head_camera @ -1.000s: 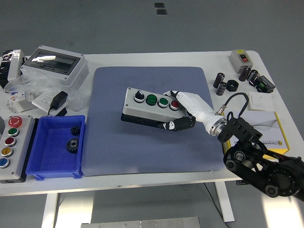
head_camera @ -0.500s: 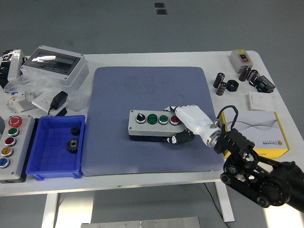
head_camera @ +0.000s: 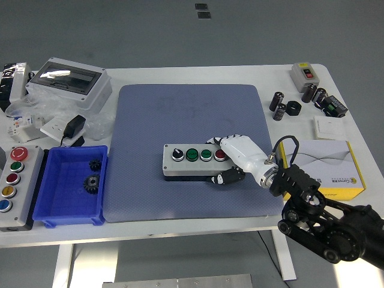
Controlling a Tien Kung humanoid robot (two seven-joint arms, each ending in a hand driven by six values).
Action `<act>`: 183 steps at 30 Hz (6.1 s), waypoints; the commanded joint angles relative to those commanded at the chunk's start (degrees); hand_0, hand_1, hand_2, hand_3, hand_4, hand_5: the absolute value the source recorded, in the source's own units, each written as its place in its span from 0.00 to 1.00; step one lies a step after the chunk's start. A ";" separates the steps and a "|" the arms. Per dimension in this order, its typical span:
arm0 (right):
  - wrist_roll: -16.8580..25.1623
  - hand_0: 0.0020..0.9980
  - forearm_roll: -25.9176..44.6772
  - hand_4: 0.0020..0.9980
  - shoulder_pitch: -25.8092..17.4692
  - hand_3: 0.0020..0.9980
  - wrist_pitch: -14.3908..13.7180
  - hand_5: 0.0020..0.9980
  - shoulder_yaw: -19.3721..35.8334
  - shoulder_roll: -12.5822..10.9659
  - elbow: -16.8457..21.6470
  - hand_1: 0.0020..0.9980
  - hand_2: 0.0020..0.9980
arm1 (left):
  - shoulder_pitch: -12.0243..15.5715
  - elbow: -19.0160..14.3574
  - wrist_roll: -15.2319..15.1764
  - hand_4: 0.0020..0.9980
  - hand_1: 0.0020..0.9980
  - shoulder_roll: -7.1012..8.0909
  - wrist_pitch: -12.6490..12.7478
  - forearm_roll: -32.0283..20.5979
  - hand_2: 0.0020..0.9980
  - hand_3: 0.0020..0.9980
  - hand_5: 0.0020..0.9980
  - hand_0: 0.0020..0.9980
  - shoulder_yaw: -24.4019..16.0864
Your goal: Pick up the button,place it on the desk,press the button,press the button
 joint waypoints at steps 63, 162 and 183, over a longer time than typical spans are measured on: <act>3.15 0.96 7.33 0.65 3.15 1.00 6.79 0.05 -1.65 -6.83 3.42 0.95 1.00 | 0.05 0.00 0.20 0.64 0.60 0.07 -0.35 -0.28 0.53 0.59 0.16 0.63 0.63; 12.94 0.08 40.12 0.59 -21.06 0.30 -1.11 0.26 44.05 -0.10 23.26 0.22 0.29 | 1.16 0.00 -0.15 0.63 0.60 -0.89 -0.15 0.50 0.52 0.59 0.18 0.63 -0.43; 14.79 0.09 47.23 0.54 -22.50 0.31 -0.97 0.22 55.73 0.48 22.73 0.24 0.32 | 1.27 0.00 -0.32 0.63 0.60 -0.72 -0.20 -1.21 0.52 0.59 0.18 0.63 0.28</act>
